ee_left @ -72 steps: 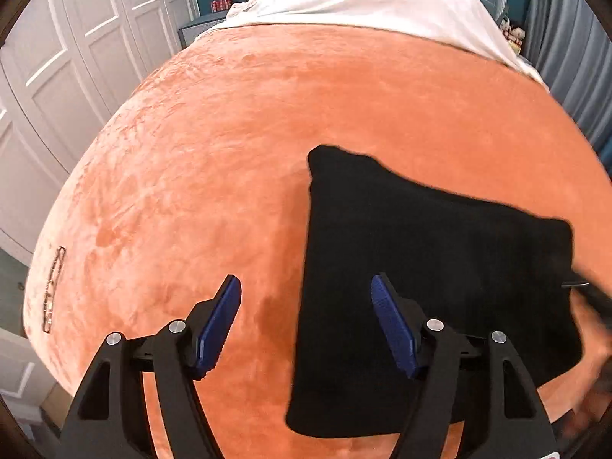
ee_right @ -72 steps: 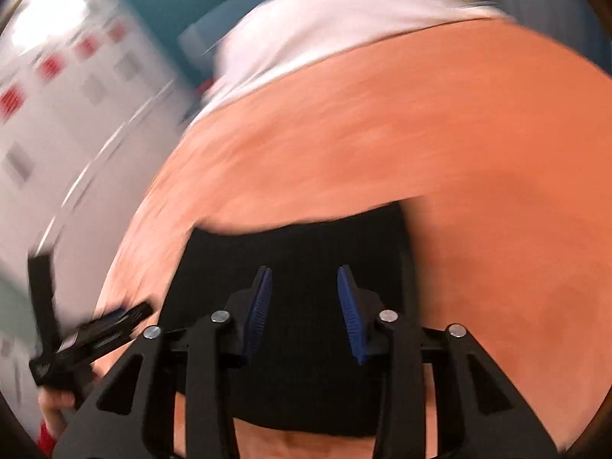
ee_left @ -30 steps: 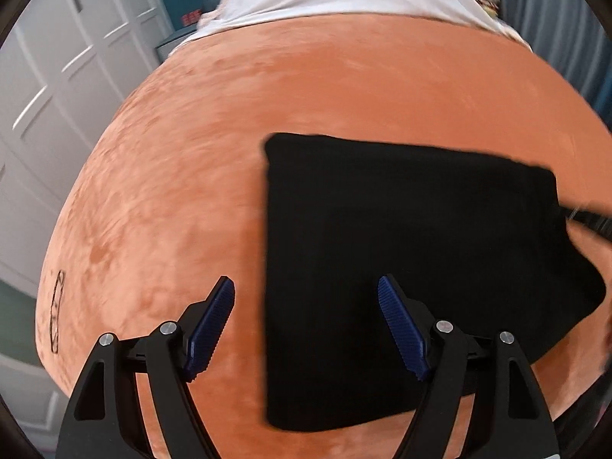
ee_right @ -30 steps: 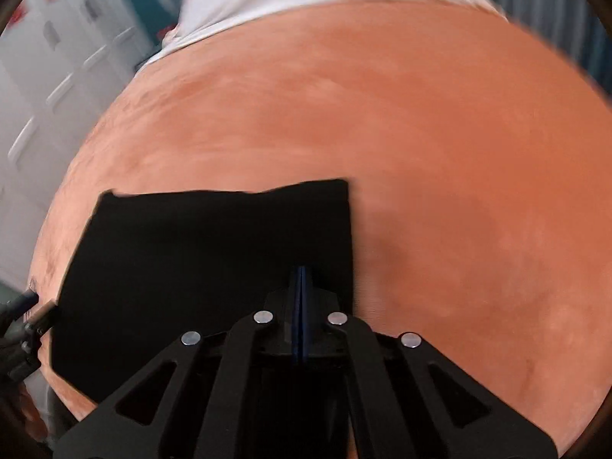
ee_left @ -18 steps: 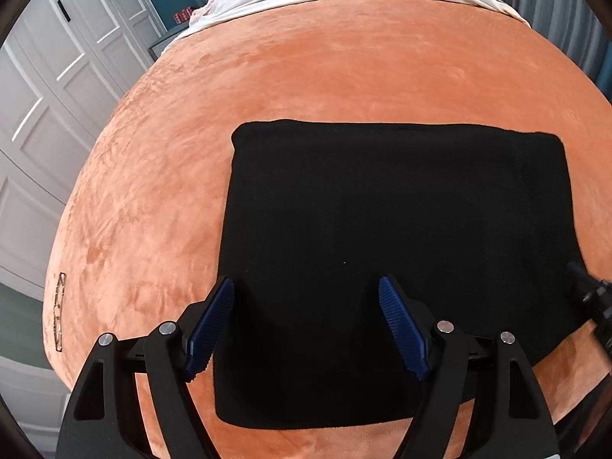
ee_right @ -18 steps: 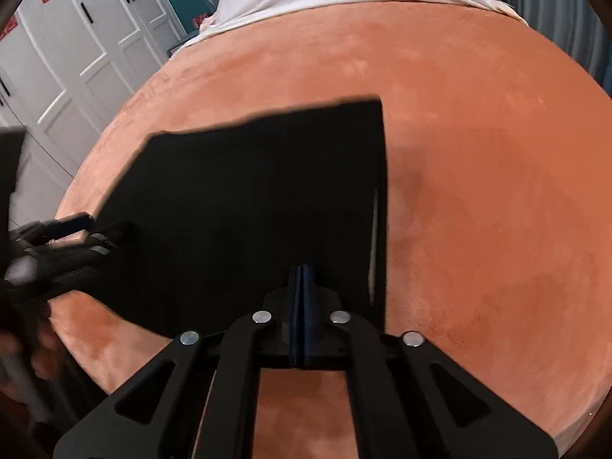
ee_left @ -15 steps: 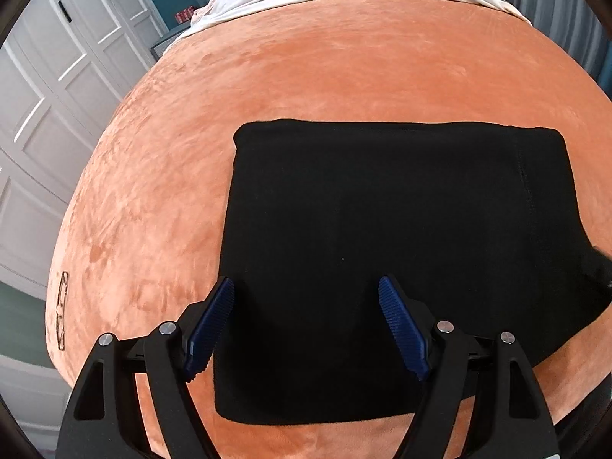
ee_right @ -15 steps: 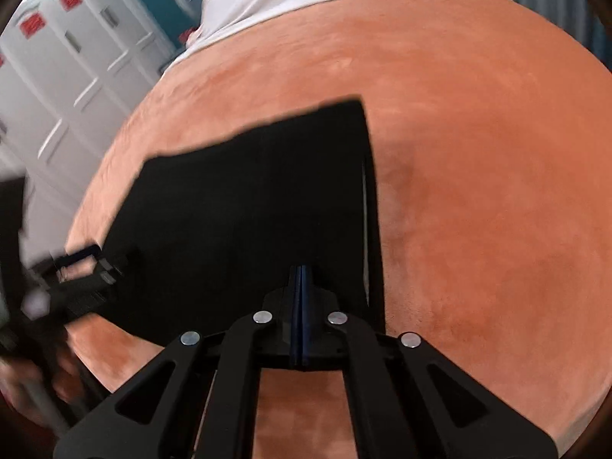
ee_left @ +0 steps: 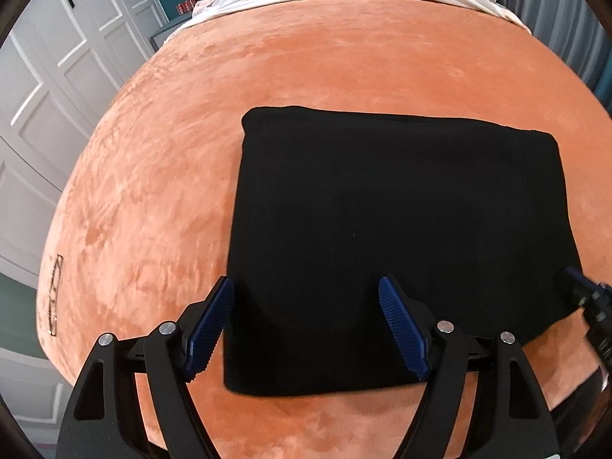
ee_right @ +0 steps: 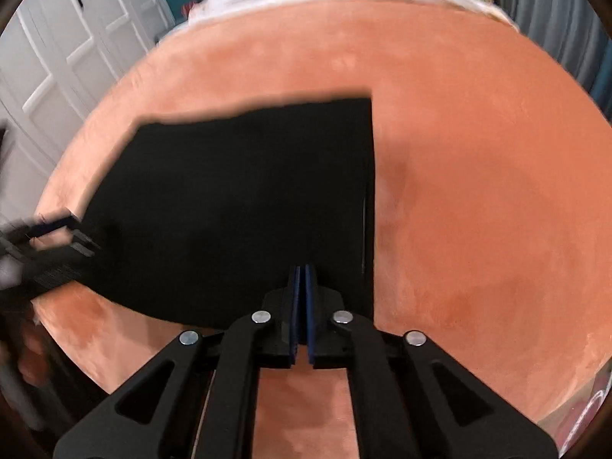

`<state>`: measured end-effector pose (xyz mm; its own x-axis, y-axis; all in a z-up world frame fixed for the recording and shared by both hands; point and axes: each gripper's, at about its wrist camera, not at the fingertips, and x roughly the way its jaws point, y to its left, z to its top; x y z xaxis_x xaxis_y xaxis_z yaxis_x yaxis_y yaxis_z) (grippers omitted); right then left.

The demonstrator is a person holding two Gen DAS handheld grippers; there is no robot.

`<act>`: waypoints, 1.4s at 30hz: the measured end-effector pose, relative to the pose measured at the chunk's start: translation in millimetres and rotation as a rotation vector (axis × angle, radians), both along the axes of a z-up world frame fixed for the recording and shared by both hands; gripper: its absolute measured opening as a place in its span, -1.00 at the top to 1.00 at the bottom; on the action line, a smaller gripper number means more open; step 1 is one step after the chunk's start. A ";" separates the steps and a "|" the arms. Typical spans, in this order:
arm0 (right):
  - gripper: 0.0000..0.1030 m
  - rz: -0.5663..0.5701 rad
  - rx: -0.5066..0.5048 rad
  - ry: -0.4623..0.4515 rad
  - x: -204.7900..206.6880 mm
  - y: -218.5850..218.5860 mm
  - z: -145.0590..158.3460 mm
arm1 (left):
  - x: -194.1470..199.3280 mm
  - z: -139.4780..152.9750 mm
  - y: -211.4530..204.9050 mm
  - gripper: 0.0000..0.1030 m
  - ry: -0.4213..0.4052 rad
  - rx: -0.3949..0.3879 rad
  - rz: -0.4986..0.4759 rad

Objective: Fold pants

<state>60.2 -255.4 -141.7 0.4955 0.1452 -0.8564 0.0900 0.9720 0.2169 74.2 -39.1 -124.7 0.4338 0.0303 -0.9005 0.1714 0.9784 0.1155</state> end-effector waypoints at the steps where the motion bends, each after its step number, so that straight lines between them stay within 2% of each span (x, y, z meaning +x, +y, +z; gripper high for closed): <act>1: 0.95 -0.017 0.043 -0.014 -1.9 -4.6 8.7 | -1.3 2.7 8.1 -0.48 0.008 -0.035 0.002; 2: 0.79 -0.040 0.064 -0.029 -3.0 -9.4 15.9 | -1.5 4.7 18.2 -0.53 0.028 -0.088 0.005; 3: 0.56 -0.059 0.064 -0.039 -6.1 -13.5 20.8 | -1.7 5.1 26.5 -0.69 0.051 -0.137 0.007; 4: -0.04 -0.075 0.059 -0.053 -7.5 -17.3 25.0 | -0.6 4.7 36.8 -0.70 0.081 -0.198 0.015; 5: -0.33 -0.090 0.047 -0.076 -8.2 -22.5 28.9 | 0.5 3.1 43.7 -0.70 0.106 -0.235 0.023; 6: -0.52 -0.091 0.039 -0.081 -7.4 -24.6 29.2 | 4.1 -0.7 54.8 -0.70 0.144 -0.280 0.044; 7: -0.51 -0.087 0.040 -0.075 -6.4 -27.0 28.8 | 6.4 -3.7 61.0 -0.70 0.160 -0.300 0.060; 11: -0.51 -0.103 0.167 -0.020 -1.4 -40.0 10.9 | 15.8 -21.0 72.3 -0.70 0.231 -0.346 0.093; 12: -0.51 -0.107 0.168 0.000 -0.9 -40.2 7.6 | 17.1 -25.3 72.7 -0.70 0.244 -0.353 0.108; 13: -0.51 -0.118 0.151 0.016 1.0 -38.2 6.1 | 17.5 -27.6 71.2 -0.70 0.245 -0.355 0.114; 15: -0.50 -0.110 0.128 -0.057 -2.2 -30.5 20.0 | 17.0 -29.7 64.7 -0.70 0.231 -0.331 0.104; 16: -0.50 -0.074 0.111 -0.108 -0.8 -22.2 29.6 | 16.0 -30.2 60.6 -0.70 0.227 -0.313 0.092; 17: -0.47 -0.039 0.077 -0.122 4.8 -13.8 34.6 | 15.9 -31.5 56.6 -0.70 0.225 -0.301 0.081; 19: -0.34 -0.002 0.014 -0.106 21.0 -4.2 31.8 | 17.5 -37.3 50.1 -0.83 0.228 -0.283 0.076; 20: -0.34 0.004 0.002 -0.097 27.9 -3.4 27.7 | 19.1 -38.8 49.4 -0.87 0.223 -0.278 0.084; 22: -0.29 -0.003 -0.008 -0.070 46.3 -7.8 10.6 | 21.5 -41.3 48.7 -0.90 0.226 -0.281 0.089; 23: -0.27 -0.009 -0.063 -0.035 57.3 -10.9 -3.5 | 22.3 -42.3 48.5 -0.90 0.232 -0.287 0.090; 24: -0.30 -0.010 -0.081 -0.024 63.3 -15.9 -13.6 | 22.6 -43.6 48.8 -0.90 0.240 -0.305 0.088; 26: -0.55 -0.056 0.018 -0.014 69.3 -33.9 -25.7 | 22.5 -45.6 50.9 -0.90 0.245 -0.318 0.092; 27: -0.55 -0.071 0.056 -0.002 70.3 -39.4 -25.2 | 23.3 -45.9 50.9 -0.90 0.245 -0.320 0.089; 29: -0.25 -0.115 0.059 -0.027 66.7 -42.9 -10.4 | 22.6 -45.4 51.0 -0.90 0.238 -0.313 0.086; 31: -0.24 -0.134 0.066 -0.107 61.6 -40.3 15.5 | 20.3 -41.6 51.5 -0.90 0.212 -0.299 0.080; 33: 0.10 -0.076 0.089 -0.120 67.9 -30.9 24.6 | 17.6 -36.8 45.2 -0.90 0.181 -0.260 0.068; 34: 0.41 -0.032 0.074 -0.102 75.8 -22.8 23.0 | 21.5 -35.5 39.2 -0.90 0.168 -0.240 0.060; 35: 0.62 -0.007 0.064 -0.081 83.0 -18.2 18.6 | 21.4 -33.8 34.5 -0.90 0.153 -0.217 0.051; 36: 0.62 0.010 0.032 -0.036 97.2 -14.9 5.0 | 22.1 -33.7 31.7 -0.90 0.145 -0.205 0.046; 39: 0.68 0.004 0.018 -0.019 117.6 -20.7 -12.9 | 25.0 -33.5 23.5 -0.90 0.148 -0.208 0.035; 42: 0.61 -0.029 0.071 -0.023 115.6 -31.1 3.6 | 32.6 -36.0 24.3 -0.90 0.174 -0.233 0.034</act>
<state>175.8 -286.5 -138.1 0.5197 0.1904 -0.8329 0.1117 0.9513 0.2872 106.7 -14.8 -160.7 0.2744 -0.1739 -0.9458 0.1352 0.9807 -0.1411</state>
